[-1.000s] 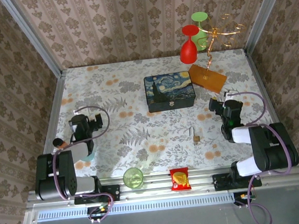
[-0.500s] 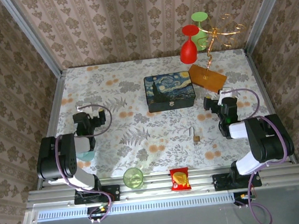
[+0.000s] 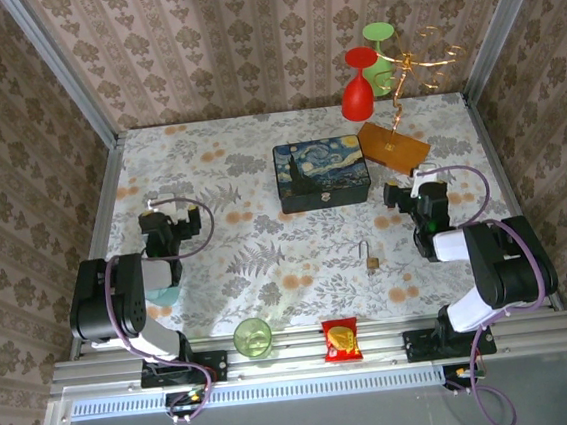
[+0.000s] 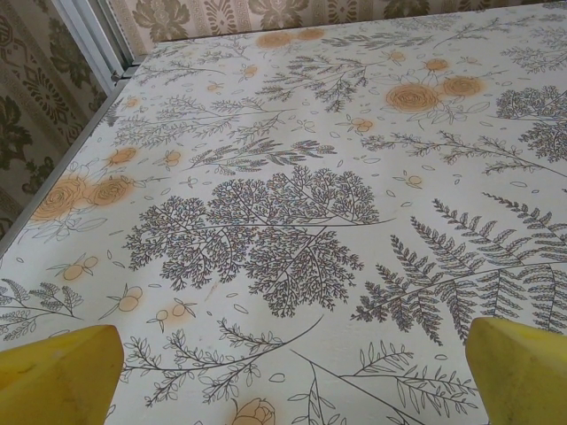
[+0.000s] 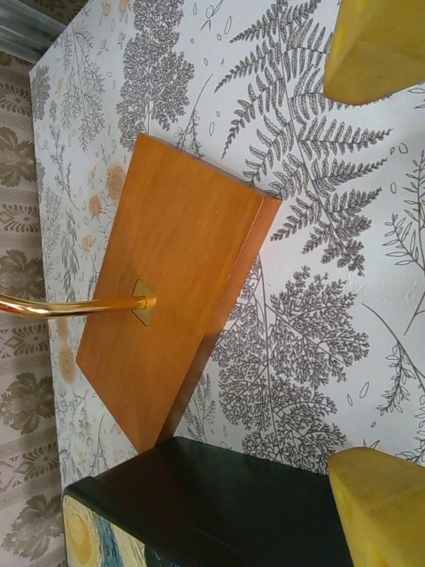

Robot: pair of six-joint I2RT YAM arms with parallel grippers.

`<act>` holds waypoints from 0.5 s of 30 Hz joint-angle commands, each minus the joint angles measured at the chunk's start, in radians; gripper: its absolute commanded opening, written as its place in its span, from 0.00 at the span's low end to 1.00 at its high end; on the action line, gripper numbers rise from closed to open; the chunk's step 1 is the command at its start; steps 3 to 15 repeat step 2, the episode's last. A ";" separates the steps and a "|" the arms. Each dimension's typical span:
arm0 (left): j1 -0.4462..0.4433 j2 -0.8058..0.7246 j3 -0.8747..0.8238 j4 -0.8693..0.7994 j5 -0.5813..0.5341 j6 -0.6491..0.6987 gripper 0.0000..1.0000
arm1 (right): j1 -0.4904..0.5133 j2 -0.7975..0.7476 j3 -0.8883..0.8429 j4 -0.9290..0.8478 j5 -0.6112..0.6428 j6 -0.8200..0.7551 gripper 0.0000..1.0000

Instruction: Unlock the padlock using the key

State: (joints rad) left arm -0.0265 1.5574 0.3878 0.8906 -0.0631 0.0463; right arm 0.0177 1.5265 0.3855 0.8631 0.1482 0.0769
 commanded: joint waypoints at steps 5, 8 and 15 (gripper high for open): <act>-0.003 0.001 0.002 0.031 -0.001 0.019 1.00 | 0.007 -0.002 0.011 0.003 -0.006 -0.022 1.00; -0.003 0.001 0.002 0.031 -0.001 0.019 1.00 | 0.007 -0.002 0.011 0.003 -0.006 -0.022 1.00; -0.003 0.001 0.002 0.031 -0.001 0.019 1.00 | 0.007 -0.002 0.011 0.003 -0.006 -0.022 1.00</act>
